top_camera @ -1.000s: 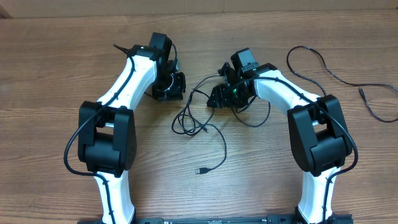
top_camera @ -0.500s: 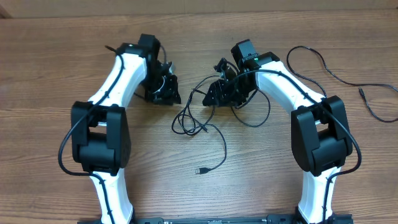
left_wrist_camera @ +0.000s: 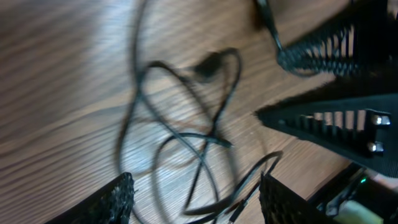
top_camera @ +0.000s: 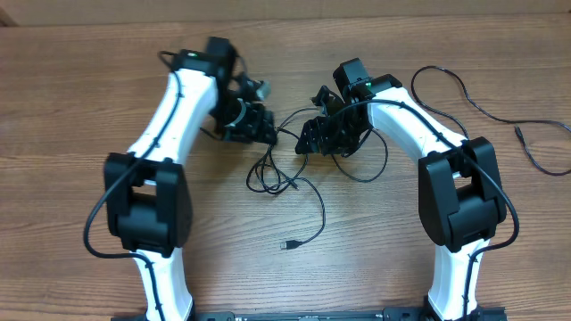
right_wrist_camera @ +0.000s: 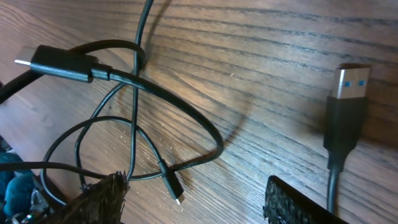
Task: Untangle cables
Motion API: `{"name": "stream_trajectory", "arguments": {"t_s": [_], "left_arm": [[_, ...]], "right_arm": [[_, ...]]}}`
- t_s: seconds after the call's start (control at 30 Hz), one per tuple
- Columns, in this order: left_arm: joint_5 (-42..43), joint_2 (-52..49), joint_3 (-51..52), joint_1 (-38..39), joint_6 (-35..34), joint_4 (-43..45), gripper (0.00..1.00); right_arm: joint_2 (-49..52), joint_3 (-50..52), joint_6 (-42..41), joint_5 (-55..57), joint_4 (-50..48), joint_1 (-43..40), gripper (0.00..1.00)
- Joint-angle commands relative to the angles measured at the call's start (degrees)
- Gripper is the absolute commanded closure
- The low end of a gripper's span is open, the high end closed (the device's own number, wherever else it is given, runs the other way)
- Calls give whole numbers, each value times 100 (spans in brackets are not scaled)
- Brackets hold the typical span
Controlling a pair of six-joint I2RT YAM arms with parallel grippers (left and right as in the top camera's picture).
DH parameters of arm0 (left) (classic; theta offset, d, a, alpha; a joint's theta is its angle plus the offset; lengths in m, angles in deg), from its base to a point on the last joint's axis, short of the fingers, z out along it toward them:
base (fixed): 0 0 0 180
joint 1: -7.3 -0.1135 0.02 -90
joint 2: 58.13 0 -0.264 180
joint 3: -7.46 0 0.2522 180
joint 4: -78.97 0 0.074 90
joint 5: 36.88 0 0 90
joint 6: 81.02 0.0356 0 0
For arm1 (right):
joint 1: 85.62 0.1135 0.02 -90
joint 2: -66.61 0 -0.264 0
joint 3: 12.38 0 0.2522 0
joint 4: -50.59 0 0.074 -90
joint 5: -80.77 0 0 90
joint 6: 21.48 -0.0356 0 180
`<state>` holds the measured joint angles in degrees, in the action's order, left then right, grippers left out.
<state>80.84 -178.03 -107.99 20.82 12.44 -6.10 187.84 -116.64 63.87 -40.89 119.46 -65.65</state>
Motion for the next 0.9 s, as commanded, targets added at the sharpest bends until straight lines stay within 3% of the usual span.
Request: {"name": "stream_trajectory", "arguments": {"t_s": [0.0,0.07,0.3,0.37,0.47,0.63,0.87], "left_arm": [[-503,-76,-57,372,9,79,37],[-1233,-76,-42,535,-621,195,41],[-2564,-76,385,586,-2057,863,89],[-2861,-76,710,586,-2474,1237,94],[-2914,-76,1093,538,-2736,1711,96],[-2258,-74,1110,155,-2833,2011,96],[-1384,-74,1121,-319,-2811,2251,96]], "right_arm": [[-155,-68,24,120,-9,-26,29],[-155,-68,22,120,-11,-26,28],[-155,-68,17,116,-7,-7,28],[-155,-63,17,74,0,37,29],[-155,-63,59,74,-11,149,29],[-155,-66,835,-367,-166,525,30],[-155,-66,859,-352,-732,1121,30]]}}
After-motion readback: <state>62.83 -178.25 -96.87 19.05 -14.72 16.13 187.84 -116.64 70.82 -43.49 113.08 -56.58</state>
